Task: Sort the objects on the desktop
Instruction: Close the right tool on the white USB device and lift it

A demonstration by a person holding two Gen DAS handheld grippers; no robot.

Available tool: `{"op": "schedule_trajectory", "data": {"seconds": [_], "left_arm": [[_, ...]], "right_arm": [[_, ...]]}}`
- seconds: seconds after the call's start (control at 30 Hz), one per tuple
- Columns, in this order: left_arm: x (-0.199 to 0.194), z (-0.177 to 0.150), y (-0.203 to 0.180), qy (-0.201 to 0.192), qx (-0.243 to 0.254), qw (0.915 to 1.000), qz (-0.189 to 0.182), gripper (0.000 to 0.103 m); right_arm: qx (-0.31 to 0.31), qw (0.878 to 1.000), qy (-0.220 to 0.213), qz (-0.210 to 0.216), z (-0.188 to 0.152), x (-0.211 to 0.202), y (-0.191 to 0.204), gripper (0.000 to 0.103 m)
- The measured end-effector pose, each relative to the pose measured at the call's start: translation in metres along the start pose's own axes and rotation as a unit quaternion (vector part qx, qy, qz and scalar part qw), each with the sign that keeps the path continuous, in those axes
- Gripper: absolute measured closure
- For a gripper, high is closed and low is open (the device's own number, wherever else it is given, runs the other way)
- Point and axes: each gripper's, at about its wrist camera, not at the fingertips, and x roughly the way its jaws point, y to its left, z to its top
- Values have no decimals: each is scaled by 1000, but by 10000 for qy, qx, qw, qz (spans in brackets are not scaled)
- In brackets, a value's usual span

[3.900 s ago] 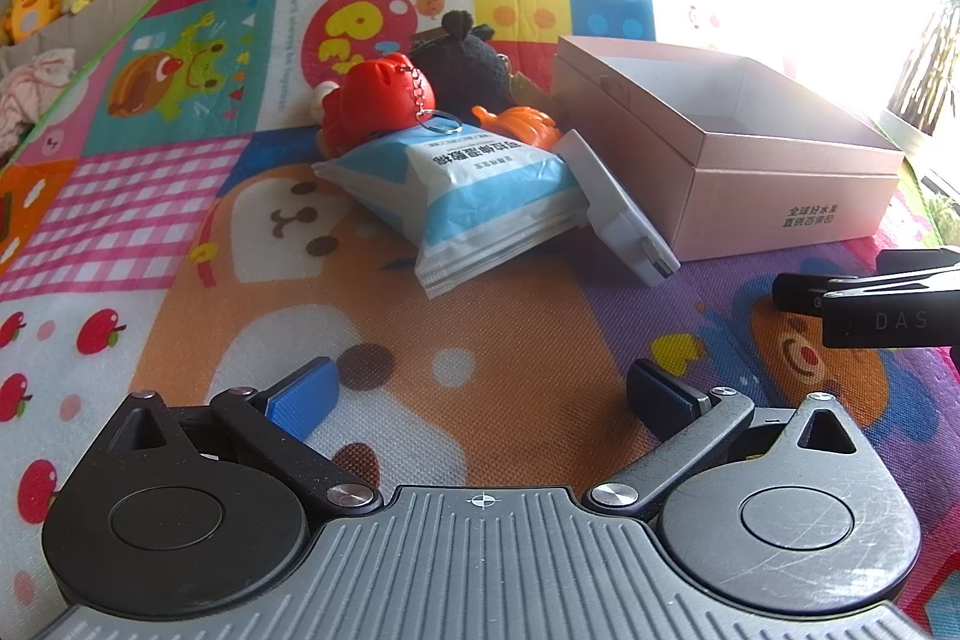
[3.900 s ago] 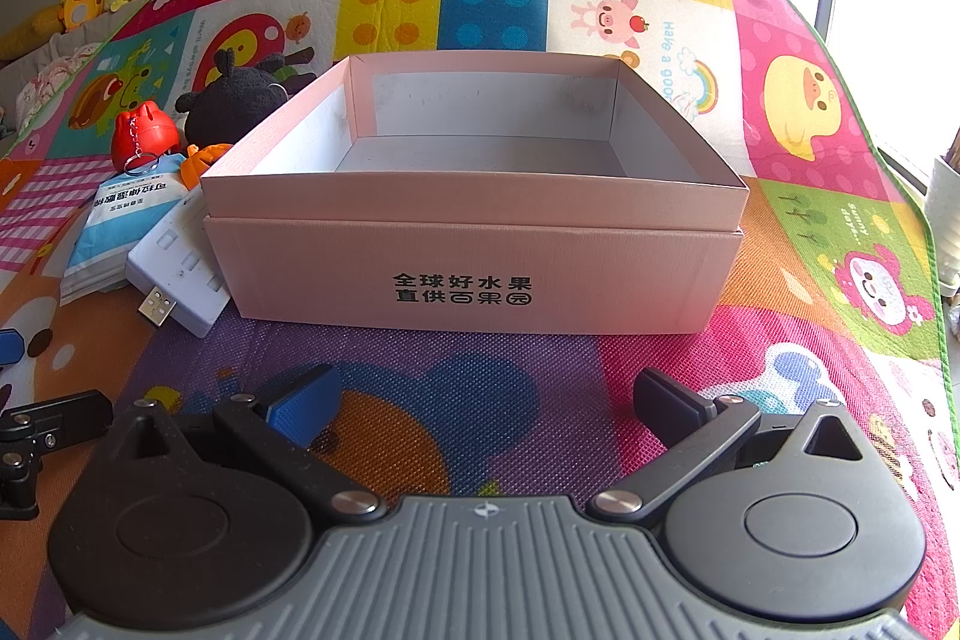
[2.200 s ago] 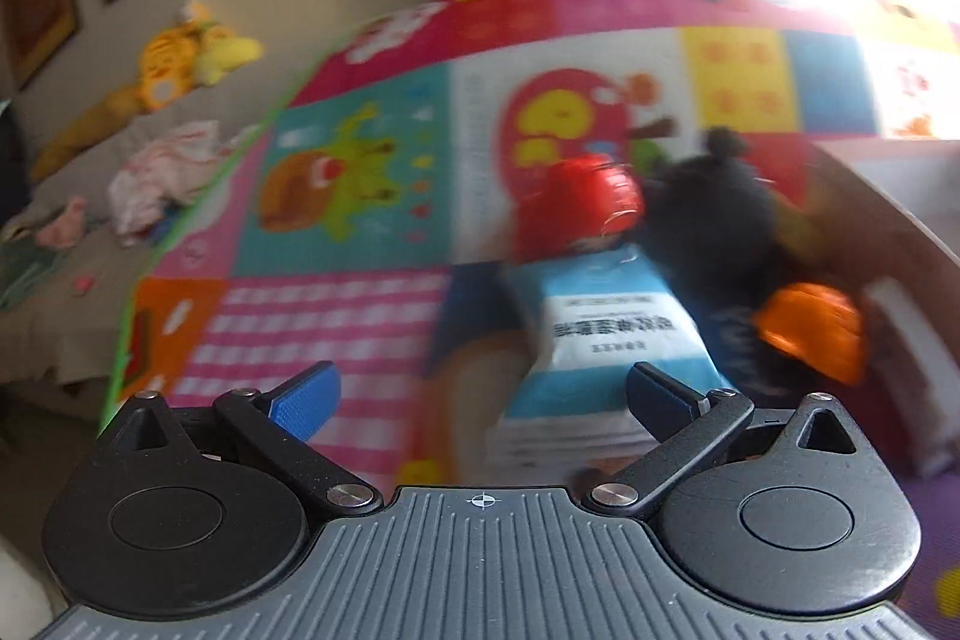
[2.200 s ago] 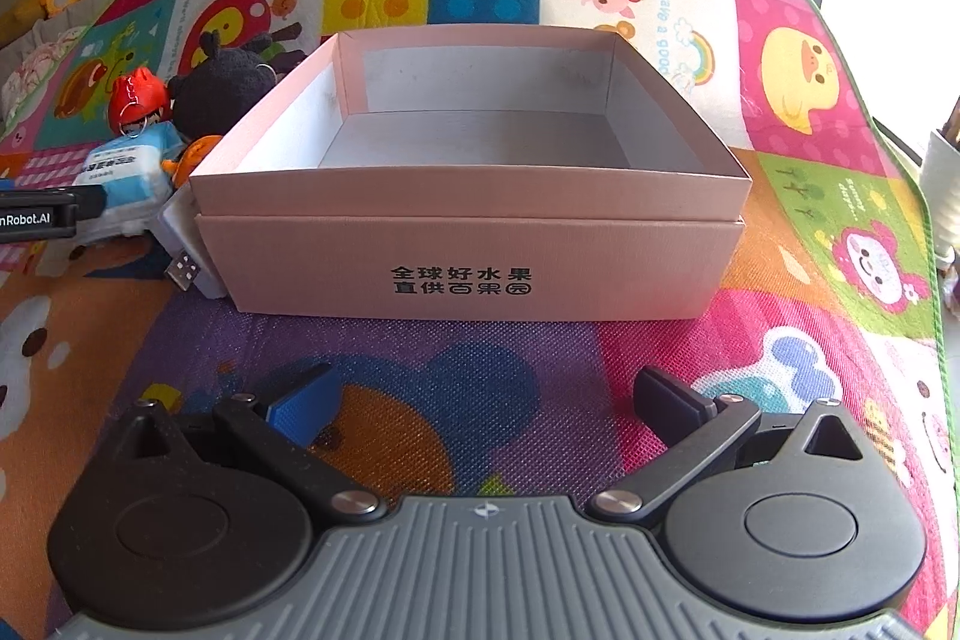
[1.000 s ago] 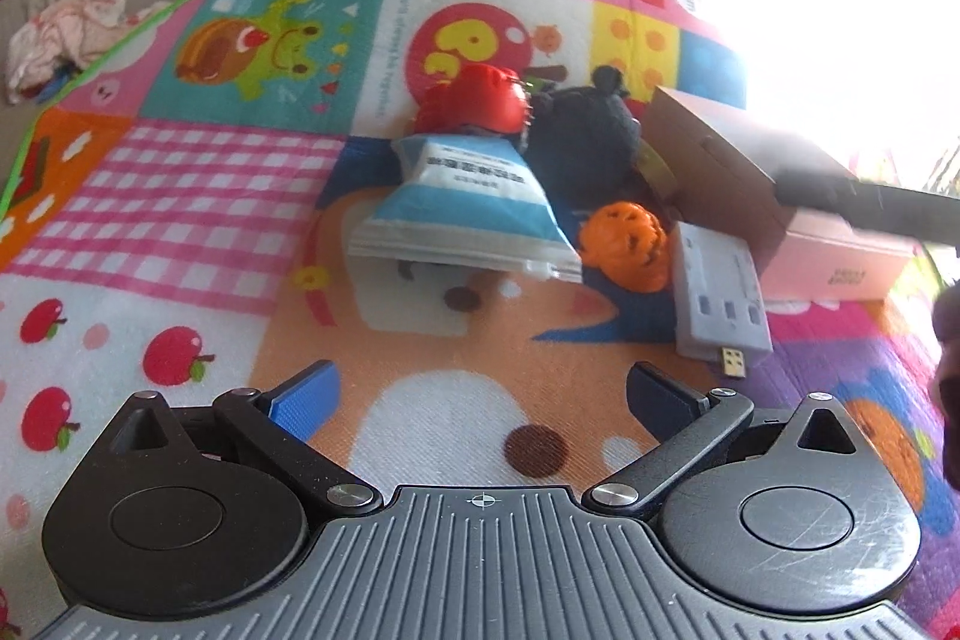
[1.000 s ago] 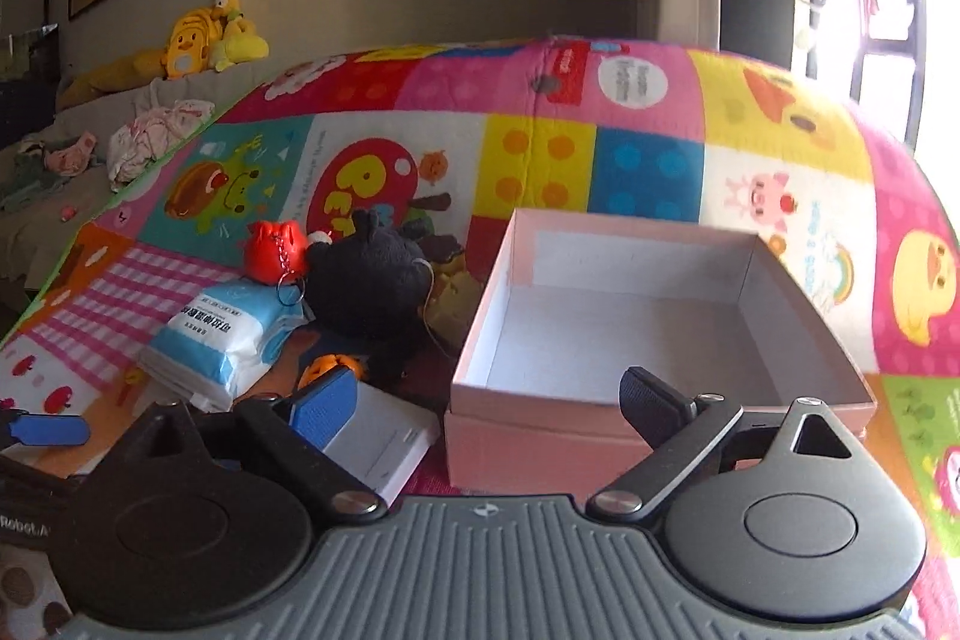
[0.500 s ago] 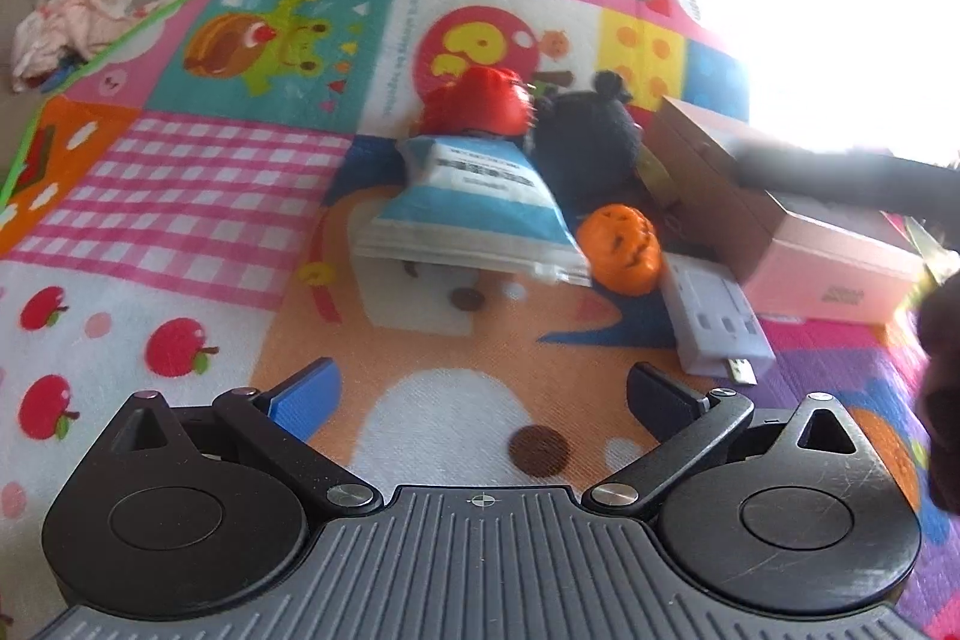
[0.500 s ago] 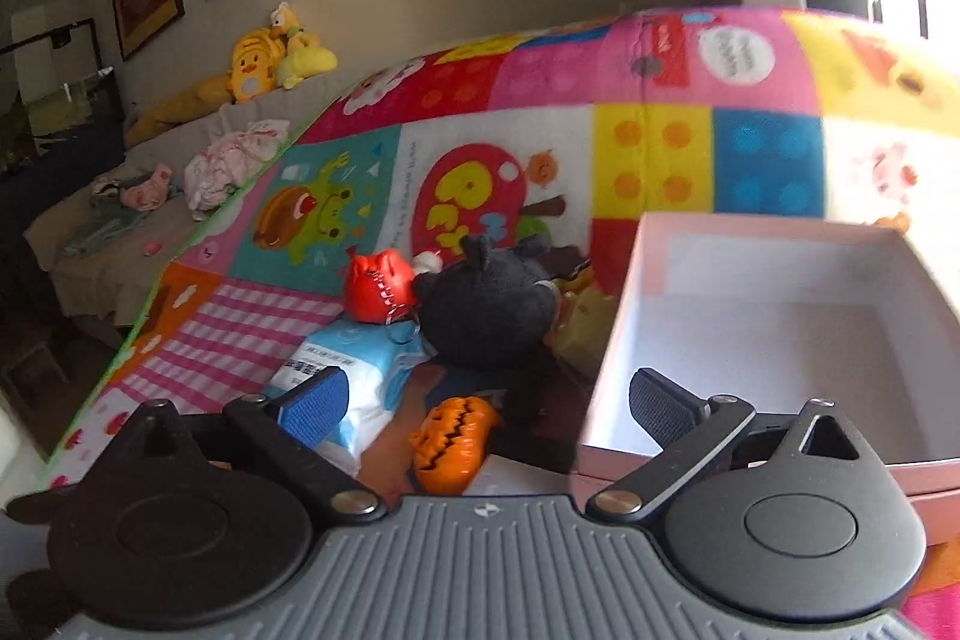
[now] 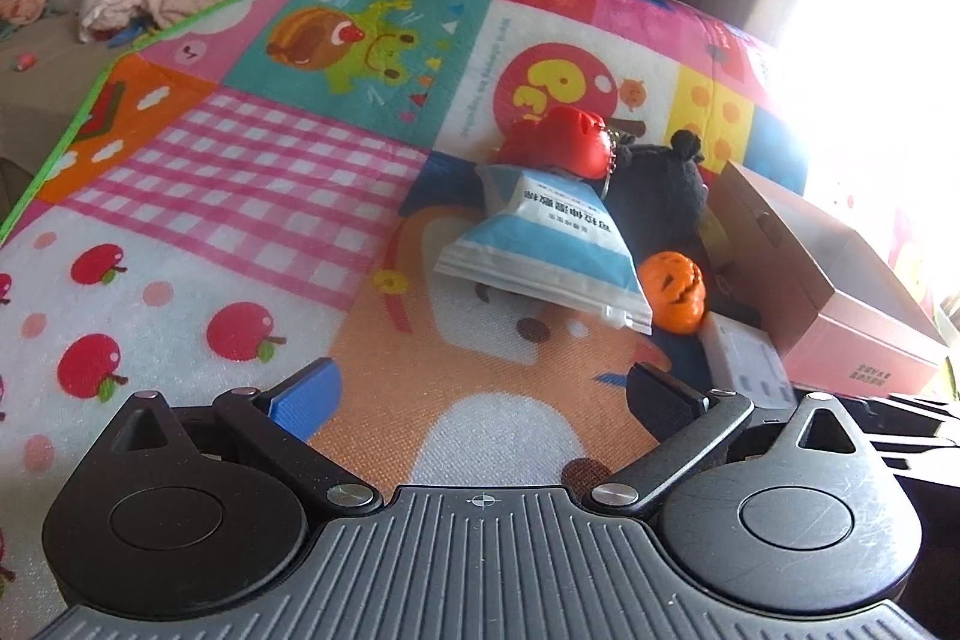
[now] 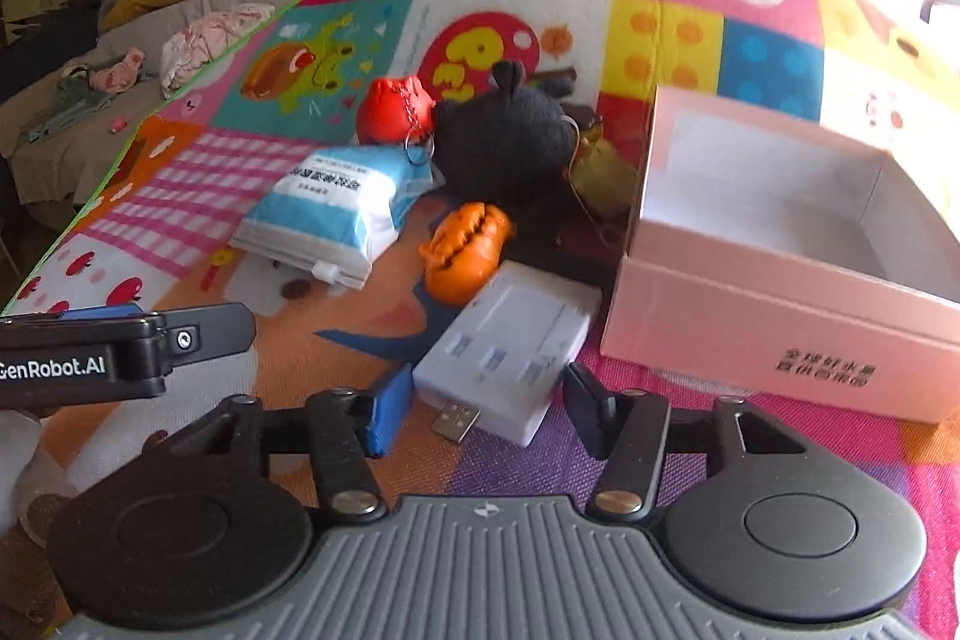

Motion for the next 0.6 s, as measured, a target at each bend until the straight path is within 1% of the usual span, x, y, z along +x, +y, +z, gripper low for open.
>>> {"op": "schedule_trajectory", "data": {"seconds": [0.1, 0.17, 0.23, 0.27, 0.3, 0.33, 0.4, 0.43, 0.47, 0.5, 0.57, 0.6], "left_arm": [[1, 0, -4, 31, 124, 9999, 75, 0], [2, 0, -9, 66, 292, 9995, 74, 0], [2, 0, -18, 64, 555, 9984, 34, 0], [3, 1, -24, 48, 668, 9978, -17, 0], [4, 1, -31, 28, 795, 9968, -84, 0], [5, 2, -38, -1, 936, 9955, -154, 0], [7, 4, -56, -93, 1277, 9914, -263, 0], [9, 5, -66, -147, 1466, 9886, -300, 0], [12, 7, -75, -200, 1640, 9857, -318, 0], [16, 8, -84, -251, 1789, 9830, -318, 0], [25, 13, -96, -313, 1930, 9802, -314, 0], [31, 14, -103, -321, 1964, 9795, -317, 0]], "right_arm": [[-110, 9997, 54, 190, -11, -22, -13, 52], [-272, 9990, 158, 312, -21, -39, -28, 54], [-481, 9983, 239, 219, -33, -54, -44, 54], [-568, 9981, 233, 94, -38, -59, -52, 54], [-648, 9976, 194, -157, -42, -63, -60, 54], [-700, 9961, 114, -532, -46, -66, -69, 53], [-637, 9902, 13, -1242, -49, -65, -86, 47], [-493, 9878, -32, -1477, -49, -65, -95, 43], [-290, 9870, -55, -1580, -49, -64, -103, 40], [-57, 9876, -66, -1565, -49, -64, -111, 40], [403, 9890, -115, -1419, -49, -65, -124, 31], [490, 9888, -144, -1404, -49, -65, -126, 29]]}}
